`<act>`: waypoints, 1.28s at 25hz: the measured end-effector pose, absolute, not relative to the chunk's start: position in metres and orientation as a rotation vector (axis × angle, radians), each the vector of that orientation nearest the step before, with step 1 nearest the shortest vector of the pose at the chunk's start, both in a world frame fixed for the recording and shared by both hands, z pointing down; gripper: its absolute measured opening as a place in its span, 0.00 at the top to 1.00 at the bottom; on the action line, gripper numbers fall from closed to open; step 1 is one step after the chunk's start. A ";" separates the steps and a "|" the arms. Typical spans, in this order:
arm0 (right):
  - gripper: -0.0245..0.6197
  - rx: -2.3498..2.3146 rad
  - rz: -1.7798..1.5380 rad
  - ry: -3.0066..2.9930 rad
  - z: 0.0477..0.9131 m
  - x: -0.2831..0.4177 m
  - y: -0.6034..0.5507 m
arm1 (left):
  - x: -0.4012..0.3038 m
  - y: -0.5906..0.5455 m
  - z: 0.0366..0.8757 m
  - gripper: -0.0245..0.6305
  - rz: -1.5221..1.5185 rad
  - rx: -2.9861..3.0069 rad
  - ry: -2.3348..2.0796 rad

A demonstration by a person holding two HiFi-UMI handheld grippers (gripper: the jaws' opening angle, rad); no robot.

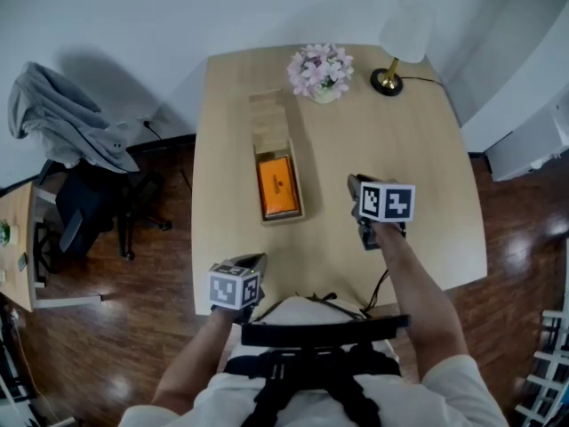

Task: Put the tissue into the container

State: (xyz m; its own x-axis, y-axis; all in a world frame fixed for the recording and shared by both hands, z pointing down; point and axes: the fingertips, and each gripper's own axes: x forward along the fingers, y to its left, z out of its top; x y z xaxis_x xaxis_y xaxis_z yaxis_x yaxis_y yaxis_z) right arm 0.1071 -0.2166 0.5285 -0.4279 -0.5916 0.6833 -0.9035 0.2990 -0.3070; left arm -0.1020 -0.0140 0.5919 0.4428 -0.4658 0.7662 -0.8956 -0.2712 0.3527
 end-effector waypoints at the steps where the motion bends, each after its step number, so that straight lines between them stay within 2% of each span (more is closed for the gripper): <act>1: 0.88 1.331 0.946 -2.111 0.533 0.115 -0.213 | -0.100 -0.012 0.593 0.96 0.697 1.897 -1.141; 8: 0.90 1.208 0.748 -1.880 0.589 0.186 -0.158 | -0.106 -0.001 0.623 0.96 0.910 1.879 -1.139; 15: 0.90 1.203 0.847 -1.751 0.635 0.239 -0.092 | -0.112 0.019 0.651 0.96 1.070 1.823 -1.095; 24: 0.90 1.032 0.756 -1.649 0.658 0.237 -0.063 | -0.109 0.028 0.670 0.96 1.218 1.786 -1.054; 32: 0.90 1.079 0.752 -1.738 0.641 0.217 -0.077 | -0.103 0.012 0.642 0.96 1.024 1.838 -1.144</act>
